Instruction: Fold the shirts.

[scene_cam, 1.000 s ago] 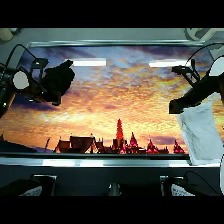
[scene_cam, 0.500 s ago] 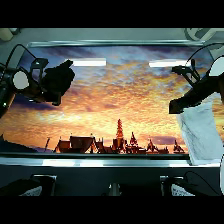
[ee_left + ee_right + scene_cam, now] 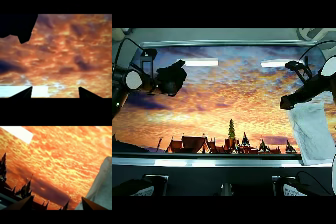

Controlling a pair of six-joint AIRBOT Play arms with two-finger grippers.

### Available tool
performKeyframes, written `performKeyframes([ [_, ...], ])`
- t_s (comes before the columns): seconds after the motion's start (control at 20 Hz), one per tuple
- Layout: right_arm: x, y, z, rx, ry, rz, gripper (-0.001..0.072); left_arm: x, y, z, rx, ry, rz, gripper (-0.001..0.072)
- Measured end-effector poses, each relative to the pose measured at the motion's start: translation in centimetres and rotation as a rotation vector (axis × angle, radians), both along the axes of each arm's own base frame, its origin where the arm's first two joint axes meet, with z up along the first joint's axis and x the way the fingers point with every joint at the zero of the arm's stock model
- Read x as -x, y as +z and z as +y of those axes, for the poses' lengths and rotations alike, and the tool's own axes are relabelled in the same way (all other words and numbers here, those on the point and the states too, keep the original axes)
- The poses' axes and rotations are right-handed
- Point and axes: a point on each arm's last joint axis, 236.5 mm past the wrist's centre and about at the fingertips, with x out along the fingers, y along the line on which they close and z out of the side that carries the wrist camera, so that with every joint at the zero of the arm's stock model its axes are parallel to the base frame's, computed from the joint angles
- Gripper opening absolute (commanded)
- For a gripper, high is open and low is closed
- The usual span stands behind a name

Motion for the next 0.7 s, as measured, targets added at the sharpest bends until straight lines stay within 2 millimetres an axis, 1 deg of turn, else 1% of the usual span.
performKeyframes([
  [0.15,-2.4,0.5,-0.2,0.005,-0.017,-0.102,0.0652,-3.6,1.0,-1.1,0.068,0.027,-0.138,0.0720],
  [0.25,-4.1,1.1,-0.5,0.014,-0.029,-0.178,0.0653,-6.3,1.2,-1.8,0.104,0.032,-0.226,0.0715],
  [0.3,-4.8,1.3,-0.7,0.020,-0.034,-0.208,0.0654,-7.6,1.1,-1.8,0.117,0.038,-0.261,0.0713],
  [0.35,-5.5,1.6,-0.8,0.023,-0.039,-0.240,0.0654,-9.1,0.8,-1.4,0.132,0.060,-0.289,0.0720],
  [0.4,-6.1,1.8,-0.9,0.026,-0.043,-0.268,0.0653,-10.5,0.3,-0.5,0.142,0.095,-0.297,0.0720],
  [0.45,-6.7,2.1,-1.0,0.029,-0.046,-0.294,0.0653,-11.9,-0.6,0.8,0.150,0.142,-0.286,0.0720],
  [0.55,-7.5,2.3,-1.1,0.031,-0.051,-0.329,0.0652,-14.2,-3.2,4.3,0.158,0.245,-0.221,0.0720],
  [0.6,-7.8,2.3,-1.1,0.032,-0.051,-0.338,0.0652,-15.2,-4.7,6.3,0.168,0.303,-0.177,0.0720],
  [0.7,-8.2,2.2,-0.9,0.022,-0.051,-0.345,0.0651,-16.0,-8.1,9.3,0.214,0.404,-0.071,0.0720],
])
